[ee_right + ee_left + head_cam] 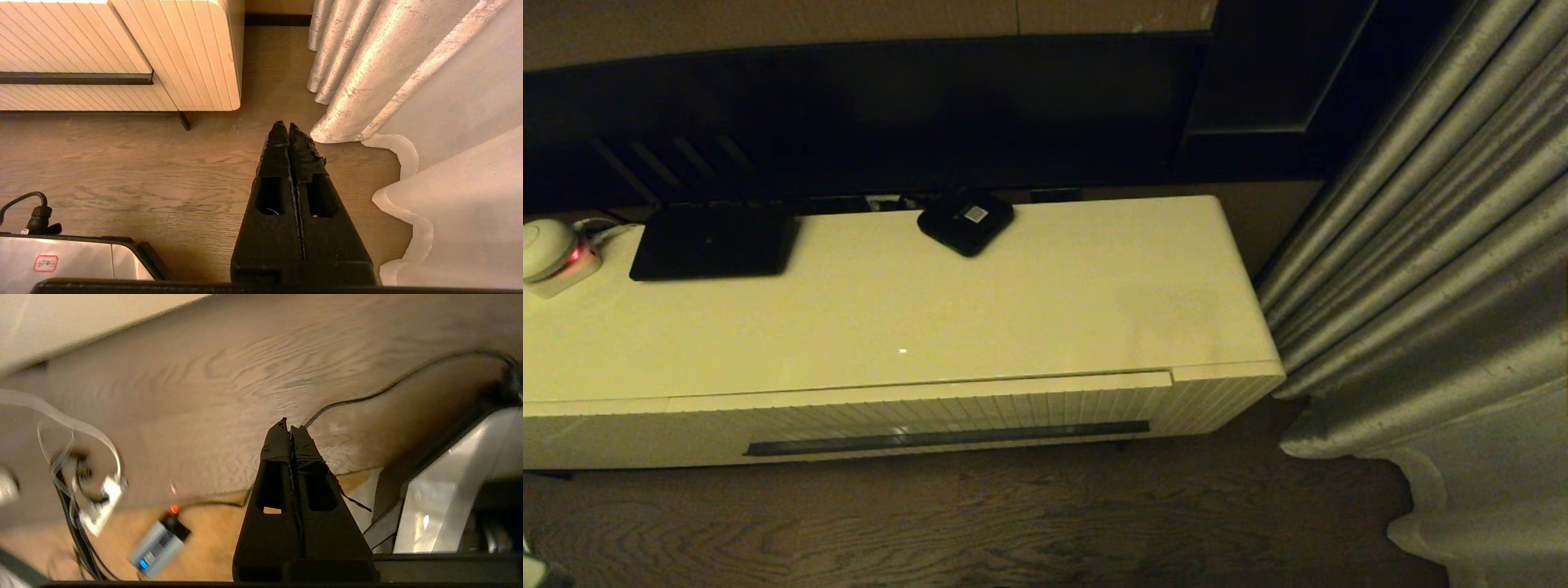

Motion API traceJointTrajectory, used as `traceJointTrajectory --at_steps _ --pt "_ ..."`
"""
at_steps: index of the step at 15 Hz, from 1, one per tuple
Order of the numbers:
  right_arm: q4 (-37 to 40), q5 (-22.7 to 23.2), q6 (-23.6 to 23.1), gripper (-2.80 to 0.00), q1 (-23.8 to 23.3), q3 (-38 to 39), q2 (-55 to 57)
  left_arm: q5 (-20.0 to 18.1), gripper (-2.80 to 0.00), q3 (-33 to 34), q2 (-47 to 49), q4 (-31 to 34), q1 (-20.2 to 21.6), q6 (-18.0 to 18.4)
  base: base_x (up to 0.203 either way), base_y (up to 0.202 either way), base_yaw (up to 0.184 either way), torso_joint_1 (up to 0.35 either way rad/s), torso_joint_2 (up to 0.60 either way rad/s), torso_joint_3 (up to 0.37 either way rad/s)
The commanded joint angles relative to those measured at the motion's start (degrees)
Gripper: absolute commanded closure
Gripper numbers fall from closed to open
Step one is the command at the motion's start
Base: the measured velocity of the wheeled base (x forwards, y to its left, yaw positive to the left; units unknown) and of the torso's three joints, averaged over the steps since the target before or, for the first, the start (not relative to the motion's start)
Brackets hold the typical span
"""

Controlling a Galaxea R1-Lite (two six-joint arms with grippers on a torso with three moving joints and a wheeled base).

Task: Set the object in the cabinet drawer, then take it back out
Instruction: Open the drawer

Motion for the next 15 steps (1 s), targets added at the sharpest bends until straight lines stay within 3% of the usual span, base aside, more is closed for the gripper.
traceJointTrajectory --at_steps 1,5,8,11,15 --pt "0.0 0.0 0.0 0.00 0.0 0.0 0.0 2.0 0.00 0.6 -2.1 1.1 3.3 -1.9 0.000 0.000 0.000 0.000 0.00 0.000" --pt "0.0 0.0 0.0 0.00 0.0 0.0 0.0 5.7 0.00 2.2 -4.0 1.9 13.7 -3.3 0.000 0.000 0.000 0.000 0.00 0.000" --pt "0.0 0.0 0.0 0.00 0.0 0.0 0.0 4.9 0.00 -0.3 -4.7 2.0 21.2 -2.5 0.000 0.000 0.000 0.000 0.00 0.000" --pt "0.0 0.0 0.0 0.00 0.0 0.0 0.0 1.4 0.00 -5.1 -1.1 1.6 25.1 4.5 0.000 0.000 0.000 0.000 0.00 0.000" --pt "0.0 0.0 0.0 0.00 0.0 0.0 0.0 0.3 0.00 -7.4 7.5 0.9 26.5 3.4 0.000 0.000 0.000 0.000 0.00 0.000"
